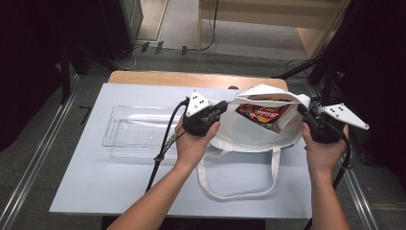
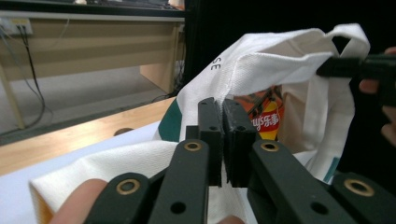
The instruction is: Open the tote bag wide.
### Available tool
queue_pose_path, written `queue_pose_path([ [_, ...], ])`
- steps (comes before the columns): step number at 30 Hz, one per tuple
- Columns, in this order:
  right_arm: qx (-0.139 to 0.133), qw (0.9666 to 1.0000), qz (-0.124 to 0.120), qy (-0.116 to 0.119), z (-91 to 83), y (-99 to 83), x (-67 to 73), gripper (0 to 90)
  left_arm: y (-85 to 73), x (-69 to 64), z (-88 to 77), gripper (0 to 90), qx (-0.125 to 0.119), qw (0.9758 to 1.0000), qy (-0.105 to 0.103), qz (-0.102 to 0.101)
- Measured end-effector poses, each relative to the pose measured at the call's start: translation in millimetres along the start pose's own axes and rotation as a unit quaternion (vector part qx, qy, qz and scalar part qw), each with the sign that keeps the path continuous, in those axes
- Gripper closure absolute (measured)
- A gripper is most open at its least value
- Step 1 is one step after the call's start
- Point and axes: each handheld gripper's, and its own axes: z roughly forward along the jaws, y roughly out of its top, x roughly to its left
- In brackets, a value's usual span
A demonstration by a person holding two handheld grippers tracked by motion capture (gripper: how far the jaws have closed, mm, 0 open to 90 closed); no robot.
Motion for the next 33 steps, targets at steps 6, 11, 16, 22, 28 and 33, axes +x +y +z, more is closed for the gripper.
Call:
queue_pose_path([
  [6, 0.006, 0.9999, 0.011, 0.009, 1.1, -7.1, -3.2, 86.8, 0.0, 5.3, 15.1, 85.9, 0.016, 0.9996, 0.023, -0.002],
  [11, 0.011, 0.9998, 0.011, 0.012, -2.7, -13.0, -0.7, 86.8, -3.1, 12.1, 32.8, 84.7, 0.036, 0.9983, 0.044, -0.009],
  [16, 0.006, 0.9998, 0.012, 0.014, -3.7, -11.5, -0.9, 86.7, -6.7, 11.0, 47.9, 86.8, 0.069, 0.9947, 0.076, -0.009],
  [22, -0.003, 0.9999, 0.001, 0.012, 2.2, -6.1, 2.3, 86.6, -23.6, -0.9, 53.9, 90.0, 0.095, 0.9869, 0.124, 0.043],
  [28, -0.002, 0.9999, -0.011, -0.006, 15.5, 5.5, -0.6, 85.7, -27.1, -3.1, 55.4, 90.0, 0.101, 0.9859, 0.126, 0.041],
  [33, 0.026, 0.9996, 0.007, -0.008, 34.4, 6.4, -11.0, 82.2, -31.1, -1.4, 58.0, 90.0, 0.117, 0.9847, 0.123, 0.041],
])
